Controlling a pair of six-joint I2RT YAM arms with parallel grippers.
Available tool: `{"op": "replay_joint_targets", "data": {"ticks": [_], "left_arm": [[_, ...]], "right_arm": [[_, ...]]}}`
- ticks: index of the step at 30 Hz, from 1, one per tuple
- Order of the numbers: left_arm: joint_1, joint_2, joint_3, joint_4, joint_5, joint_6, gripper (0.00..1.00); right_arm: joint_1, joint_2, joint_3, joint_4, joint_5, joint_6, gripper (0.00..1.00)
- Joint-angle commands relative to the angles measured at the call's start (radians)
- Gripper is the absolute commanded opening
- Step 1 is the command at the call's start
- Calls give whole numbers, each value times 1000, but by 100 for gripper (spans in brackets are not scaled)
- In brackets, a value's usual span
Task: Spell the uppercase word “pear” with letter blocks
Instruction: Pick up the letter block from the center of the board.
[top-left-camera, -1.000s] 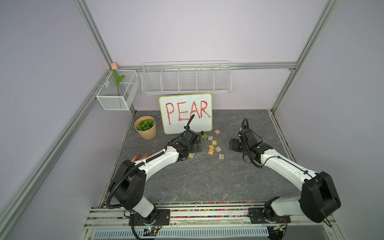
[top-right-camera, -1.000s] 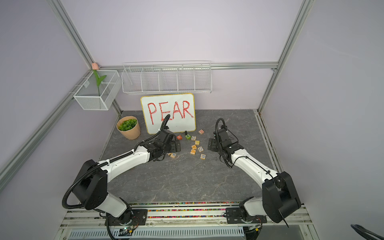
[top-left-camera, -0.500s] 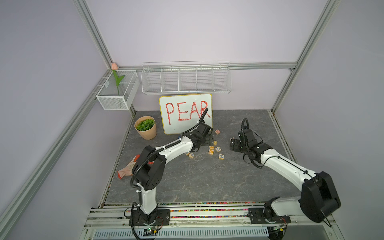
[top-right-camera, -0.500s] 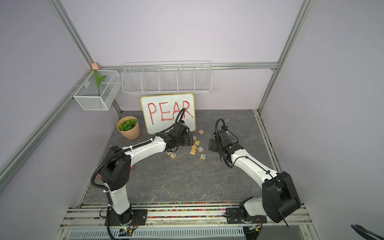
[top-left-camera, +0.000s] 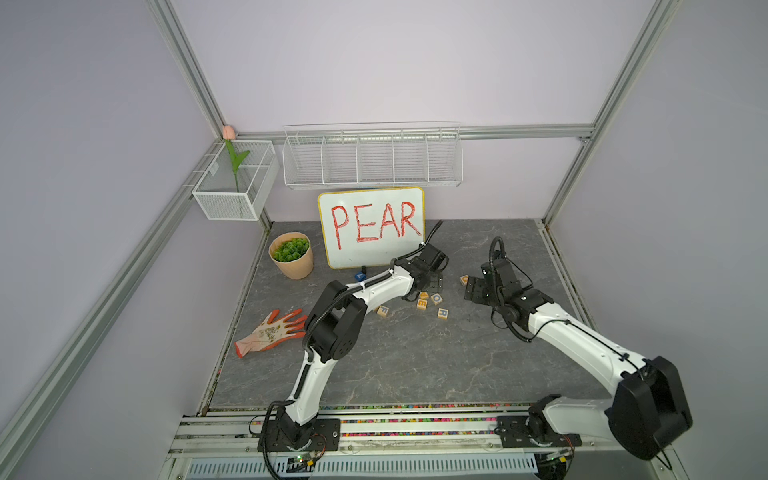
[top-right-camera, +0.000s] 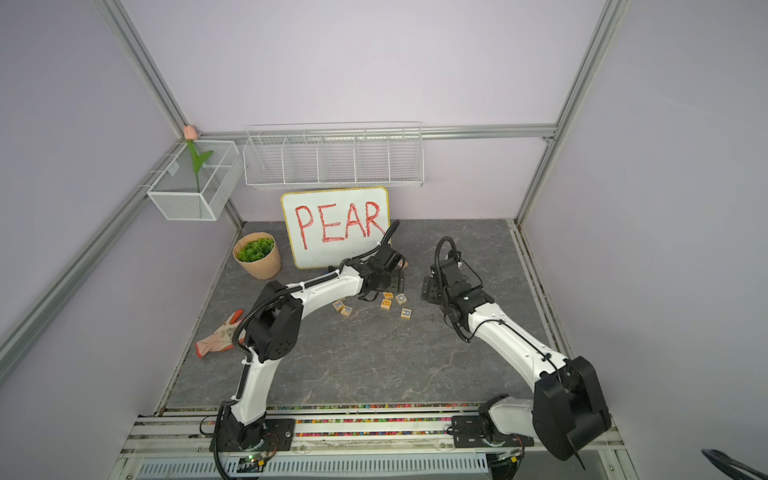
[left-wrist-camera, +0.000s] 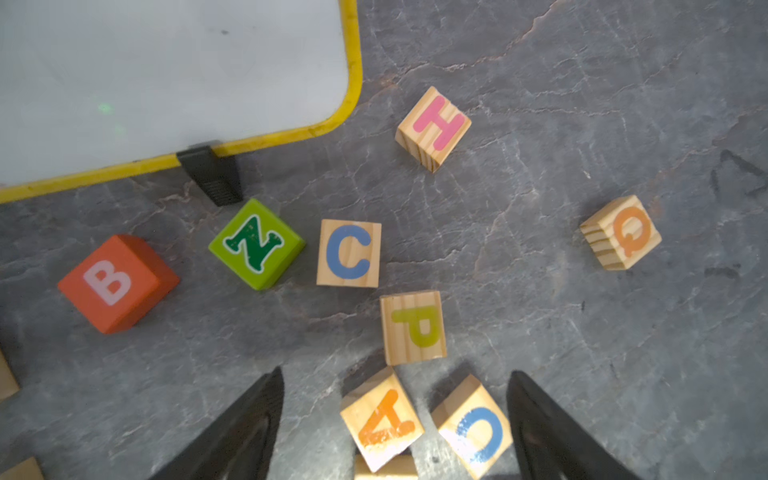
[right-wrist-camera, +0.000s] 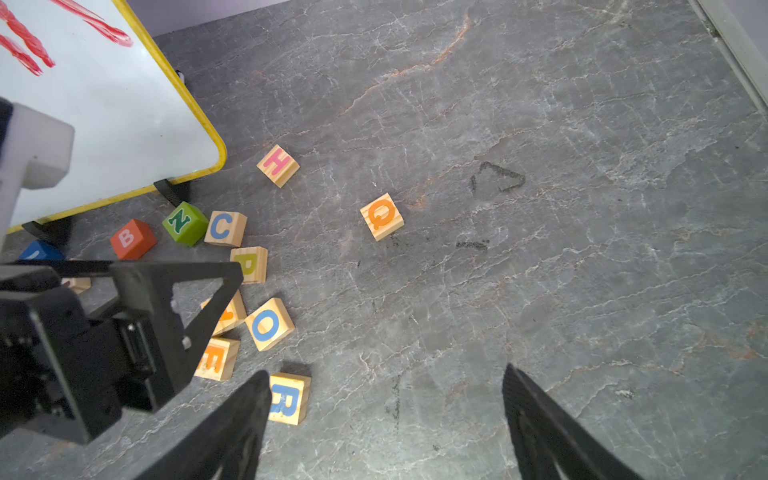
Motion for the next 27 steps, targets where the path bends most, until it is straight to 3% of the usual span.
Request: {"op": "replay_joint_targets", "data": {"ticks": [1,9,19,27], "left_arm": [[-21,43,72,-63,-50,-3,82],[-22,111,132,-93,-50,-20,66],[-23,185,208,-131,-89,-4,58],[-23,216,249,-164,-92,-17,40]], "right_arm": [[-4,-24,-36,-26,22,-11,89],[-6,-38,-48,-32,32,-16,89],[-8,-52,-49,-30,32,-28,89],[-9,-62,-61,-30,37,-30,89]]}}
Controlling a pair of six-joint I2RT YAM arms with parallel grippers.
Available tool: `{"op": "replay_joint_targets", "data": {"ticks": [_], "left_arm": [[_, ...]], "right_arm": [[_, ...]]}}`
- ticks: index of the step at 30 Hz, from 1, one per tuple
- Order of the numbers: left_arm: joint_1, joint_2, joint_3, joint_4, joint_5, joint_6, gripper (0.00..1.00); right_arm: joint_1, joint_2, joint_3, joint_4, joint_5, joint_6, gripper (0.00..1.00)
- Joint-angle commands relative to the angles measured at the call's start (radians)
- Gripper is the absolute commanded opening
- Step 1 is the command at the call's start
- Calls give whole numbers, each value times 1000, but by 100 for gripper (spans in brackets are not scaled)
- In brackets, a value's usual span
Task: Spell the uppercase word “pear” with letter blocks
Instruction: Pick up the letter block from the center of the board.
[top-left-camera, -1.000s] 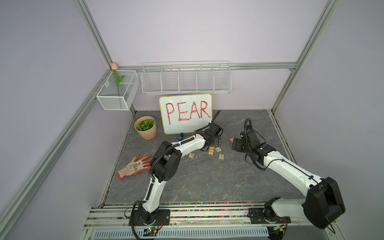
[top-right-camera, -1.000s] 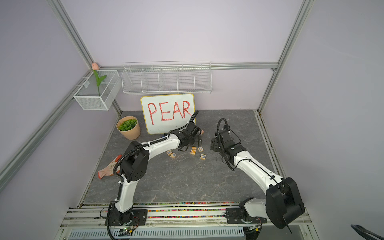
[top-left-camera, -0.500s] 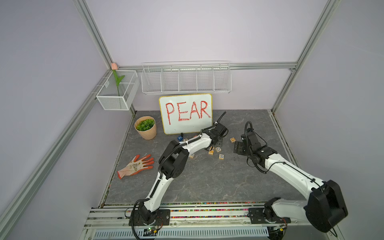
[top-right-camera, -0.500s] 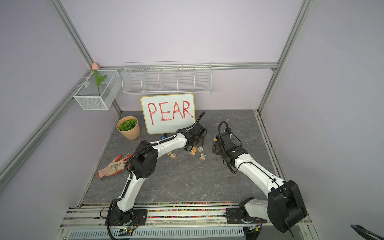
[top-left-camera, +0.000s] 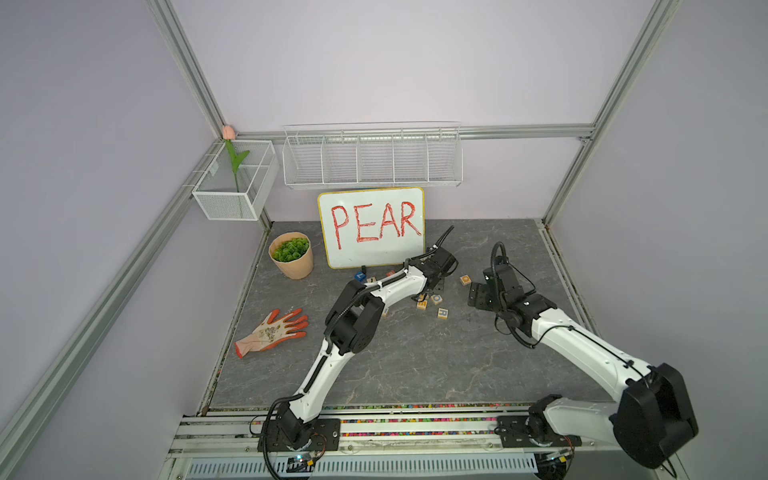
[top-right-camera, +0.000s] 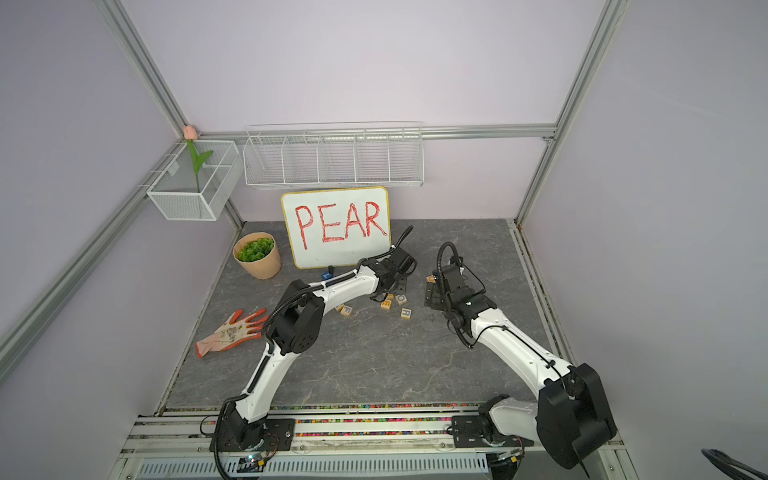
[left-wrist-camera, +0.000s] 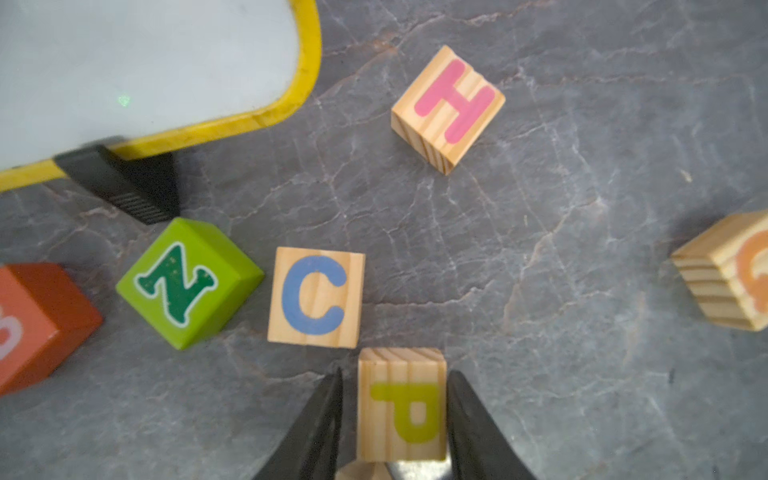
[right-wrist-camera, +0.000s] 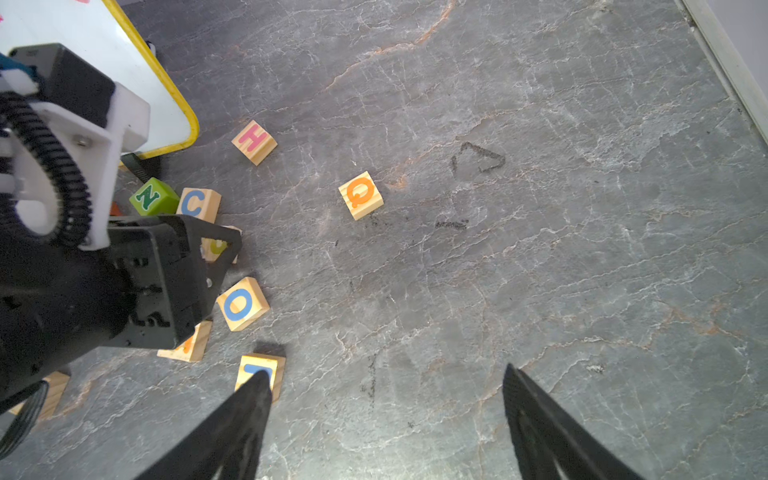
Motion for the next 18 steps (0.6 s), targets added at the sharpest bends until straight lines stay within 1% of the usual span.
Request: {"op": "replay_joint_targets", "data": {"ticks": [1,7,11,13,15,18], "left_arm": [[-2,32,54,-52,-21,-4,39],[-2,32,58,-55,-17,-11,33],[-2,-6,47,-59,-22,-23,26],[-2,-64,3,-24,-31,-30,25],[-2,-153,-69,19,-55,-42,25],[-2,-279,-173,30,-107,-71,26]], "right_arm": [[-8,-27,-23,-8,22,-7,89],[-9,-36,-34,-10,27,-4,89],[-11,-36,-34,-5,28,-2,89],[-11,-35,-34,1,27,-2,89],[-12,-30,-34,8,23,-2,89],[-11,-24,-33,24,12,-2,89]]}}
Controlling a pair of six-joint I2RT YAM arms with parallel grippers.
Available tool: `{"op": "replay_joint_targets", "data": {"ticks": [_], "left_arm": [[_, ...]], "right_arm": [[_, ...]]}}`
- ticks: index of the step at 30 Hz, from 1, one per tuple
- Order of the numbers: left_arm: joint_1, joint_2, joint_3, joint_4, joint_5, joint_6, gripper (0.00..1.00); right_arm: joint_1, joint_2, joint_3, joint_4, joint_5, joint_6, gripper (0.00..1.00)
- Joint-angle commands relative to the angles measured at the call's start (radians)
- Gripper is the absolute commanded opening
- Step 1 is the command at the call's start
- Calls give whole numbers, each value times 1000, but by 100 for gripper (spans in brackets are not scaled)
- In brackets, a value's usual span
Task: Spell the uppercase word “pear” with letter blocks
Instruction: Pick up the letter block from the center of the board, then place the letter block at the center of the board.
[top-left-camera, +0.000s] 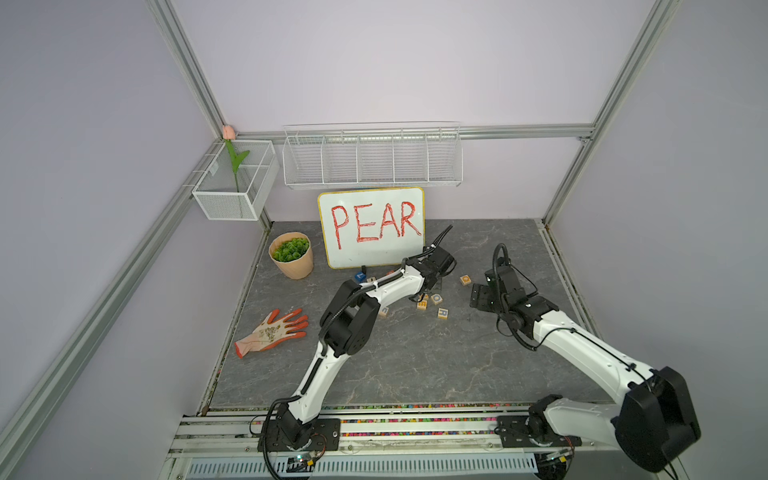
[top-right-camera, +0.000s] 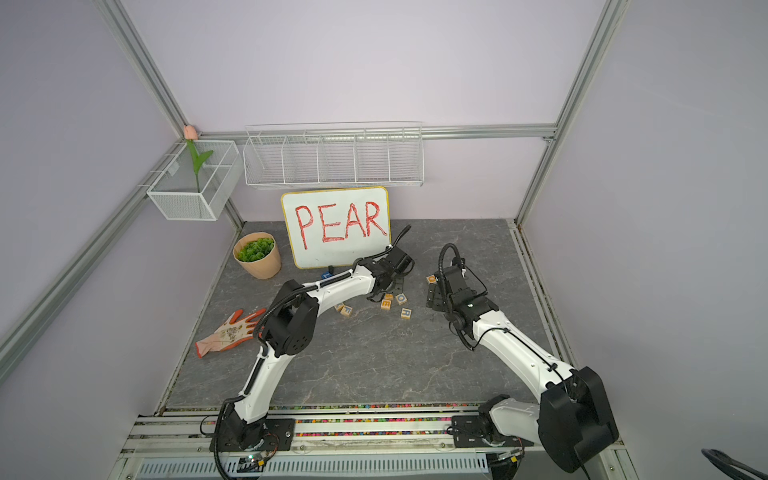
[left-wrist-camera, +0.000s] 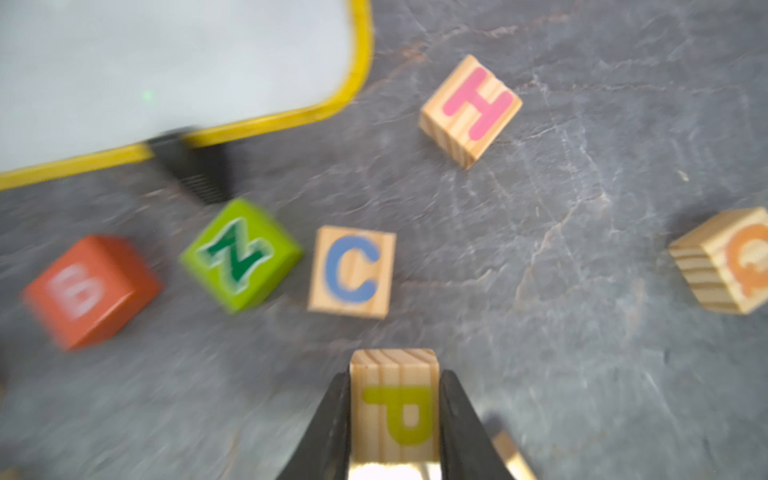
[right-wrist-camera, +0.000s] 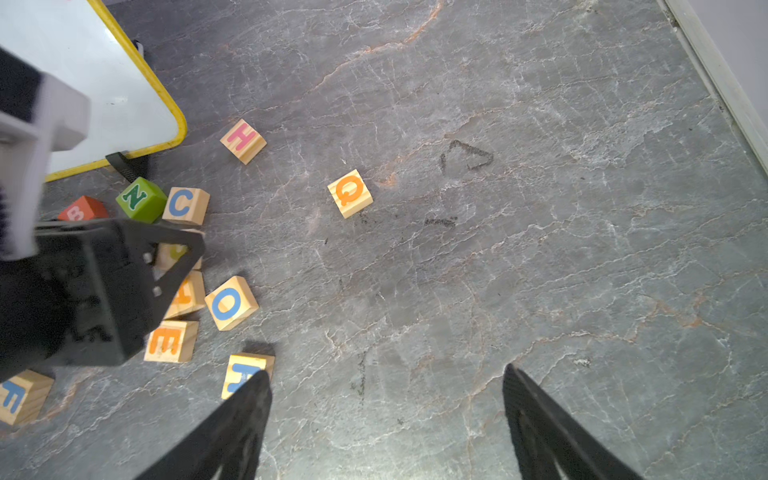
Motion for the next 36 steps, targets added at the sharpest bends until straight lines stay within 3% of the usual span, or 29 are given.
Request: {"op": "replay_joint_targets", "data": {"ticks": [1,4,10,17,31,36], "left_arm": [[-3,-189,-84,19,-87,-54,26],[-3,-287,-201,-28,-100,-106,26],[-2,-451,-467,-66,-22,-270,26],[-3,-574,-731,-2,66,-442,26],[4,-535,-800,12,164,-470,31],[4,-525,-796,19,184,-454,43]], "right_arm": [[-5,-1,-17,29,-4,-4,89],[-6,24,-9,49,-23,-11,89],[-5,73,-9,114,-88,-14,90],[-5,100,-11,143,-142,-30,91],[-5,51,-57,149,-130,-16,91],[-6,22,-71,138,-110,-17,91]]}}
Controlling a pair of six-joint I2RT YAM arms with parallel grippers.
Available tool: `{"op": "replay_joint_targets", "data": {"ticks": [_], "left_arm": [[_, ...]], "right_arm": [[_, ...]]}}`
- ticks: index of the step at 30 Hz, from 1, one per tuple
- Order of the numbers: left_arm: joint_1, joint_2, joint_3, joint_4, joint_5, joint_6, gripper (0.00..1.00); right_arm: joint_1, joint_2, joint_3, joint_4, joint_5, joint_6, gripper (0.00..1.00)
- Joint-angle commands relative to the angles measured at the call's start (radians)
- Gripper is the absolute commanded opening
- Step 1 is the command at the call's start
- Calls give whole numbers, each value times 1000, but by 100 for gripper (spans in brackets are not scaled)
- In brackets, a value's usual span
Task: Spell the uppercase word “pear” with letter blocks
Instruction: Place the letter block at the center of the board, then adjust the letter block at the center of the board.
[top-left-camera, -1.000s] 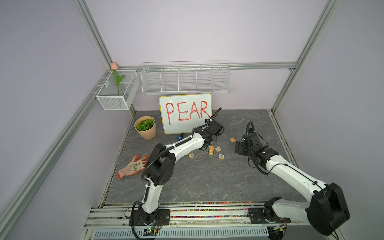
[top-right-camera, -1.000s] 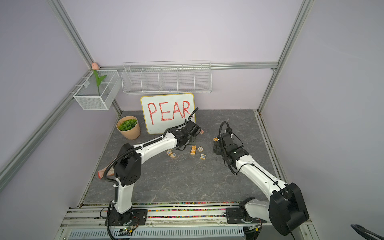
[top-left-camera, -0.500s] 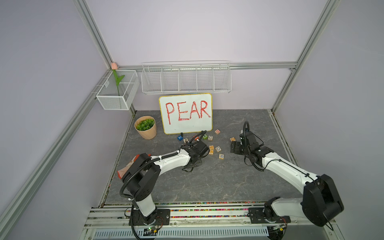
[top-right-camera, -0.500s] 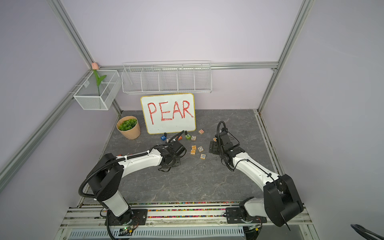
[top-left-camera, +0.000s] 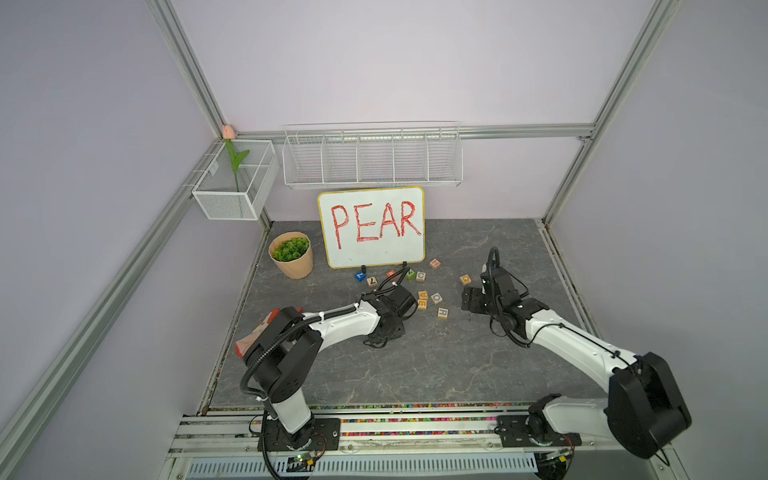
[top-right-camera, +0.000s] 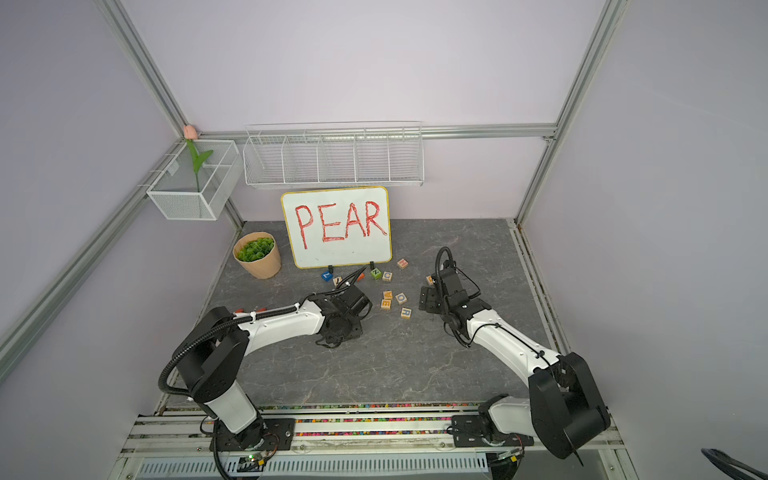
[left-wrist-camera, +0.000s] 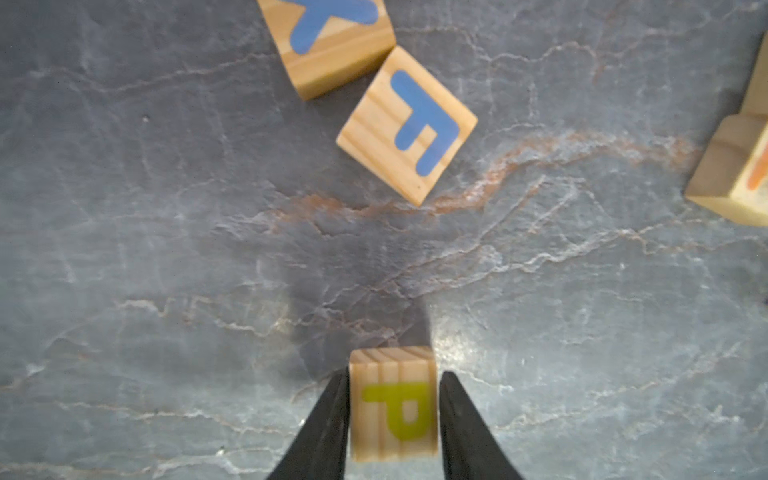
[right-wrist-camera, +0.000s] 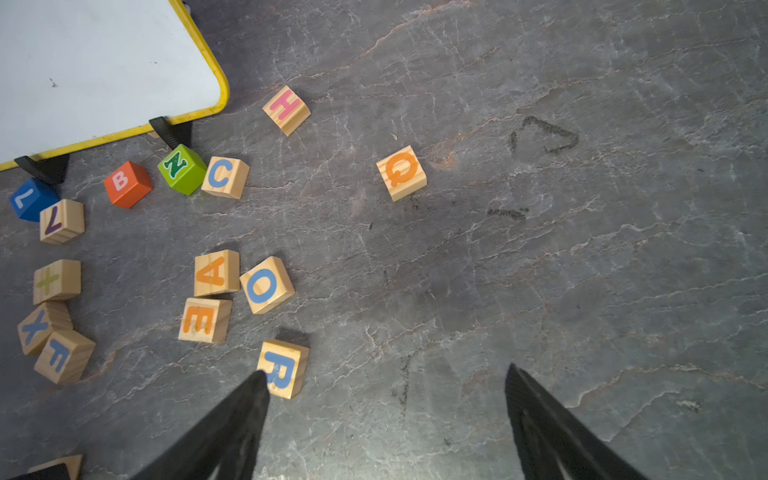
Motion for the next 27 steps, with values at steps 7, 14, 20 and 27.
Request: {"op": "replay_joint_targets", "data": {"ticks": [7,14,20,27], "left_arm": [[3,-1,-22,10,44,-4,51],[-10,-18,-59,38,118,-3,53],[-32,-6,-30,39,157,7,53],[-41,-28,-33,67,202,30,55]], "right_arm": [[-6,-46,-15,-6,34,-2,91],[-5,-46,-14,-11,43,-5,91],[-5,-52,-15,-21,49,-5,91],[-5,-67,-24,-32,76,-8,91]]}}
